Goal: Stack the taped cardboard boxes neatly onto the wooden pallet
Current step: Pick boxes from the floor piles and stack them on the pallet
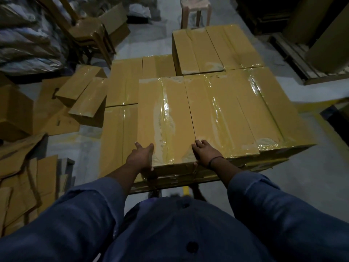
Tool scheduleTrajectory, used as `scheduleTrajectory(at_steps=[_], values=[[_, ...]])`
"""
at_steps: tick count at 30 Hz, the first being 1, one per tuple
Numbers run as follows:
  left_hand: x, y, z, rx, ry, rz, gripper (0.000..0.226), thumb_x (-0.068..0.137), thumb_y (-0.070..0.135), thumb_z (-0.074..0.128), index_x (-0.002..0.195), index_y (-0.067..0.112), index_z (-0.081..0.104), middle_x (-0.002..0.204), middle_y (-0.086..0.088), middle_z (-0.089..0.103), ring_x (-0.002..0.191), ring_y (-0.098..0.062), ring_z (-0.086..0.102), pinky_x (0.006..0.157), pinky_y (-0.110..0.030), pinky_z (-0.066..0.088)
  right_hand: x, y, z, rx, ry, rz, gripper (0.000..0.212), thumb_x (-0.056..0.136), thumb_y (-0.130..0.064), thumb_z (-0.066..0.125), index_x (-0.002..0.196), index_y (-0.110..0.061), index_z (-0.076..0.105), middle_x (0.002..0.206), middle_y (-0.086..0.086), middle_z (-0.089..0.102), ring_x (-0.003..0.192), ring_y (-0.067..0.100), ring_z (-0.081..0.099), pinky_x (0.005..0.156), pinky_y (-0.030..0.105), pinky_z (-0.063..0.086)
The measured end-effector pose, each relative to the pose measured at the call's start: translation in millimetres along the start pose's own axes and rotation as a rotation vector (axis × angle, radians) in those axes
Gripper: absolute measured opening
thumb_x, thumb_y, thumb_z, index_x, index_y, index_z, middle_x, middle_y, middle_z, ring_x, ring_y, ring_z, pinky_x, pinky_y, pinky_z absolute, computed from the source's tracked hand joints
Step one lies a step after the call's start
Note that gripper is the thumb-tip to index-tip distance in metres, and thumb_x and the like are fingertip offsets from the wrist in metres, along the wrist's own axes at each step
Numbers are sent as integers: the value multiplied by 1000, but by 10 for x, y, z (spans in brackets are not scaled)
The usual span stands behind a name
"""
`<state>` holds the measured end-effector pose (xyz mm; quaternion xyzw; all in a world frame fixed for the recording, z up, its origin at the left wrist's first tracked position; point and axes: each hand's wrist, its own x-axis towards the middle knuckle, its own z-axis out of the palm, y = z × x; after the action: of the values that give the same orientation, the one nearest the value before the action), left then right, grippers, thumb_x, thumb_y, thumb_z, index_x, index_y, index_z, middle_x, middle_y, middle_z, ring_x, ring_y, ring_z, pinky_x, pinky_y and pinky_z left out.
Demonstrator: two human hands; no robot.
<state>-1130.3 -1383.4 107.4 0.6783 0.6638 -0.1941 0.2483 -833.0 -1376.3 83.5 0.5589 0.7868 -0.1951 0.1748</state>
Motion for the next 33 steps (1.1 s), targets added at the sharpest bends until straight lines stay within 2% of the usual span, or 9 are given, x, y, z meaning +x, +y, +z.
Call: scheduleTrajectory(at_steps=[10,22,27,33], values=[[9,14,27,-9,20,16,110,70,45,91,154,34,21,161,-37,0,128,-51,50,98,-55,55,1,60,-1,-45,19,-31,90,90,-39,73,158,-15,19,168,9,9,152,33,9,118,48,36],[30,35,50,-35,17,9,108,72,41,92,154,34,21,162,-37,-4,132,-53,46,100,-57,53,-34,59,-24,-57,24,-31,88,93,-37,70,160,-15,16,169,9,7,154,32,6,121,46,31],[45,92,65,-41,16,7,103,73,38,91,151,32,24,162,-37,-5,133,-53,44,99,-57,53,-35,90,-24,-66,28,-28,85,94,-36,69,159,-15,18,168,9,9,153,32,9,120,47,33],[43,71,141,-62,-6,-11,104,79,33,88,155,32,17,161,-37,-14,140,-54,35,103,-59,49,-4,47,25,-54,12,1,87,91,-37,72,158,-18,19,167,9,8,152,34,8,117,51,37]])
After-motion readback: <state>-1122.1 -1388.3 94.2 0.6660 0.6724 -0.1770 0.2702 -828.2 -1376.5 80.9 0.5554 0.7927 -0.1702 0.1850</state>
